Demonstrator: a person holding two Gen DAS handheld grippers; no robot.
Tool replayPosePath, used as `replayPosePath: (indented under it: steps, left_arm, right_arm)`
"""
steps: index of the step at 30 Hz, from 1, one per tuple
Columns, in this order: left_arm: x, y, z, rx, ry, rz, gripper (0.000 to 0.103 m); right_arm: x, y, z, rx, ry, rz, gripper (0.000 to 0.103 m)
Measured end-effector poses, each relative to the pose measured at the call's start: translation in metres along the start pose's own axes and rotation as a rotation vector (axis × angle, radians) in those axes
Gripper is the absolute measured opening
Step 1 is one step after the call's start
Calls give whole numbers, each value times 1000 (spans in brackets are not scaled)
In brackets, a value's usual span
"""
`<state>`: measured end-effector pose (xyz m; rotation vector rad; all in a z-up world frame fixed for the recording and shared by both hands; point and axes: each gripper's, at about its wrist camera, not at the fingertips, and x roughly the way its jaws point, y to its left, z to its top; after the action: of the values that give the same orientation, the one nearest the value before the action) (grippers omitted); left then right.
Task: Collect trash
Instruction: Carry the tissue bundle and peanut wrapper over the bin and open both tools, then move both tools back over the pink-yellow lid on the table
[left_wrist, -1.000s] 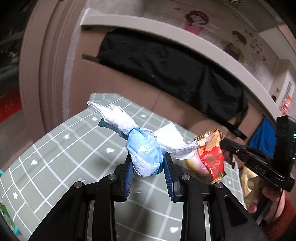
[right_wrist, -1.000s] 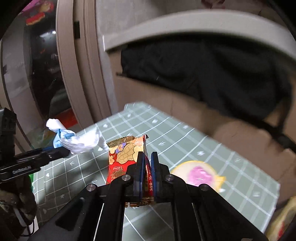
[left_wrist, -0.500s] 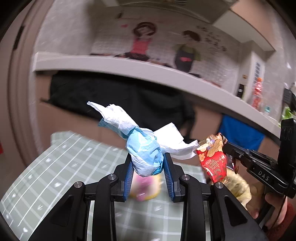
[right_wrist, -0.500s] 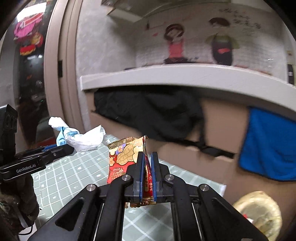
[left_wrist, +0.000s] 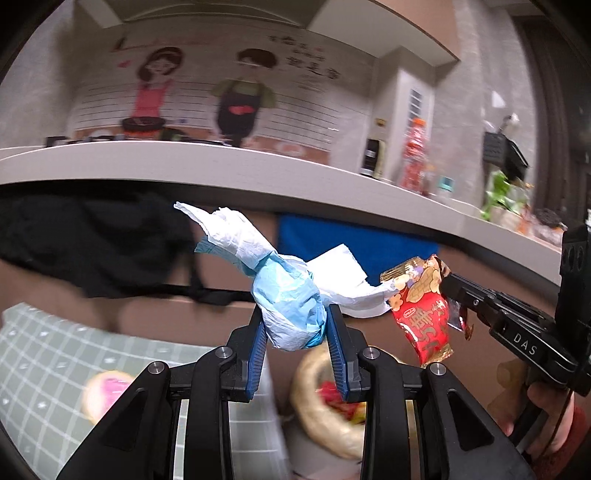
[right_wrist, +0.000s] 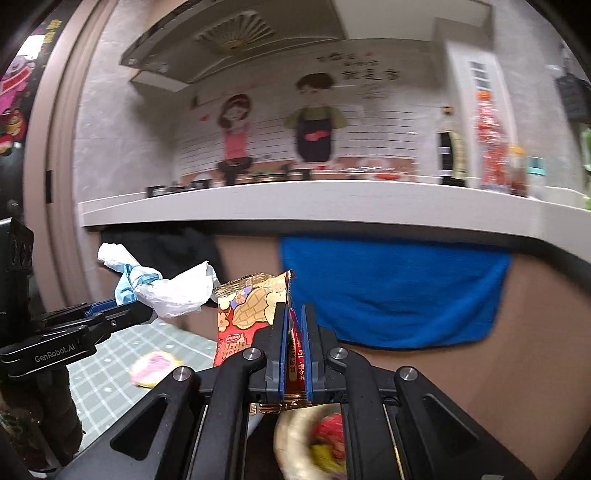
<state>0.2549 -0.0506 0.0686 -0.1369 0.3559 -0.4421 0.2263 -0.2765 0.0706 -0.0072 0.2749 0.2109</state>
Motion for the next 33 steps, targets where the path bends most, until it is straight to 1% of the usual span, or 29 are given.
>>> replayPosePath:
  steps: [5,11,23,28,31,33]
  left_arm:
    - [29,-35,-6,24,27,-48,32]
    - [58,-56,-19,31,68,-67,32]
    - [113,-55,-42,9,180,-63,32]
    - [137,-55,-54,5,243,-85,32]
    - [152,-53,-61,0,287,-99,32]
    - [161,-49,-67,-25,307,-135,34]
  right_arm:
    - [-13,-40,-10,43,6,-69,7]
    - [-17,-71,-25,82,23,-108,7]
    - [14,-105,-53,143,97,-127,7]
    - [32,-116,-68,170,143,-136,7]
    - [40,-126,-78,224,165,-123,9]
    - [47,-133,-87,262,183,-129,12]
